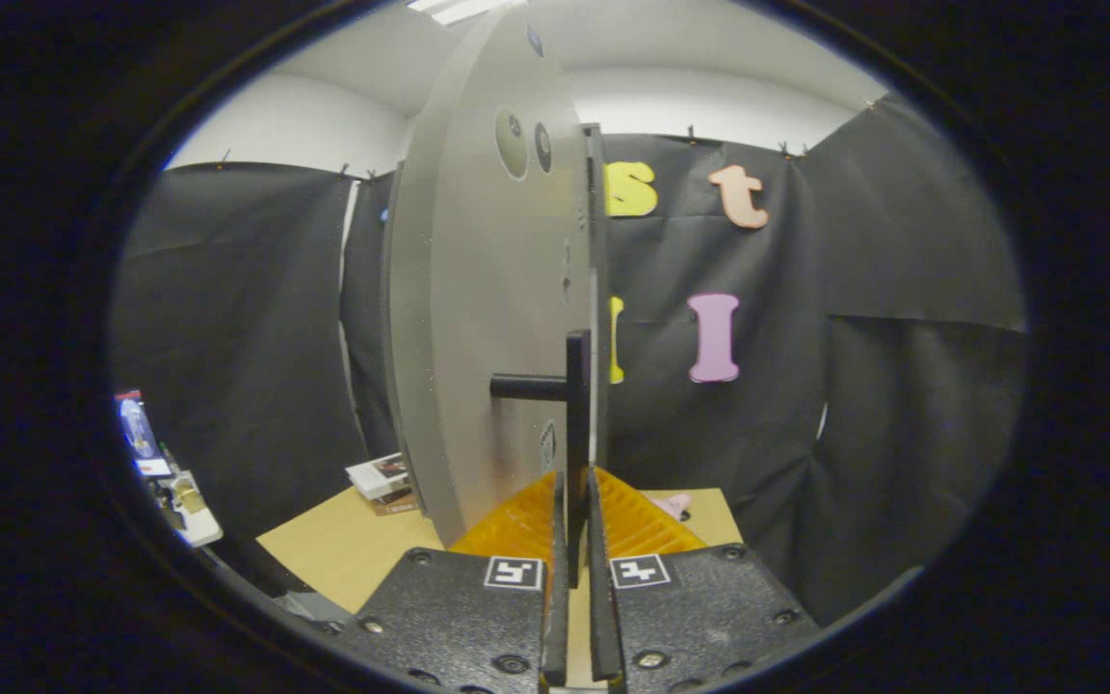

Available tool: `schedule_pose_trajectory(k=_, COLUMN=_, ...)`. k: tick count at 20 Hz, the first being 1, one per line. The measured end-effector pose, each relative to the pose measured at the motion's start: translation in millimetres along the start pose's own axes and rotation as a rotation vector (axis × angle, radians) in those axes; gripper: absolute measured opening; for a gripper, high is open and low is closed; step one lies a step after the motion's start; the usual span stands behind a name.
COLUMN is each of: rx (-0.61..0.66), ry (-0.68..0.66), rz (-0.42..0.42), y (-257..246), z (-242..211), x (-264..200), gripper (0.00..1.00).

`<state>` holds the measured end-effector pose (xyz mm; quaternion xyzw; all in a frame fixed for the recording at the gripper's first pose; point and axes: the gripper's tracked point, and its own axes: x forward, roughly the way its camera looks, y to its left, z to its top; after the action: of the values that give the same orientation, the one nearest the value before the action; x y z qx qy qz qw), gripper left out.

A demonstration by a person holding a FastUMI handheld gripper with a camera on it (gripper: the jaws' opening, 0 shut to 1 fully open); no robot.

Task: Open the shoe cabinet door, grab the shoes and put them into the shoe cabinet, then close the shoe cabinet door.

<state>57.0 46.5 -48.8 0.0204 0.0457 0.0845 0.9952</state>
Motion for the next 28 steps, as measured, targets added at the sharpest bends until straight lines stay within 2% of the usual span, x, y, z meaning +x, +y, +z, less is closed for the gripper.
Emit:
schedule_pose_trajectory(k=2, rx=0.037, ry=0.009, rz=0.019, y=-2.9, z=-6.1, x=2.7, gripper=0.07)
schedule_pose_trajectory(k=4, rx=-0.002, ry=-0.004, rz=0.013, y=1.0, z=-6.9, x=0.4, gripper=0.13)
schedule_pose_trajectory(k=12, rx=0.014, ry=-0.003, rz=-0.069, y=-0.8, z=-7.9, x=-4.9, gripper=0.14)
schedule_pose_trajectory(k=13, rx=0.011, ry=-0.004, rz=-0.077, y=-6.5, z=-7.2, x=-4.4, gripper=0.17)
schedule_pose_trajectory(k=15, rx=0.031, ry=0.009, rz=-0.108, y=-22.0, z=-10.8, x=-8.0, gripper=0.42)
schedule_pose_trajectory(k=18, rx=0.008, ry=0.009, rz=-0.085, y=-24.1, z=-10.7, x=-14.7, gripper=0.8)
schedule_pose_trajectory(k=21, rx=-0.04, ry=0.008, rz=-0.102, y=-32.6, z=-15.3, x=-34.5, gripper=0.81)
schedule_pose_trajectory(k=24, rx=-0.035, ry=0.012, rz=-0.108, y=-26.8, z=-26.4, x=-62.1, gripper=0.85)
schedule_pose_trajectory(k=26, rx=-0.019, ry=0.017, rz=-0.116, y=-19.5, z=-35.2, x=-82.6, gripper=0.95)
schedule_pose_trajectory(k=28, rx=-0.005, ry=0.026, rz=-0.111, y=-3.7, z=-49.7, x=-102.2, gripper=0.95)
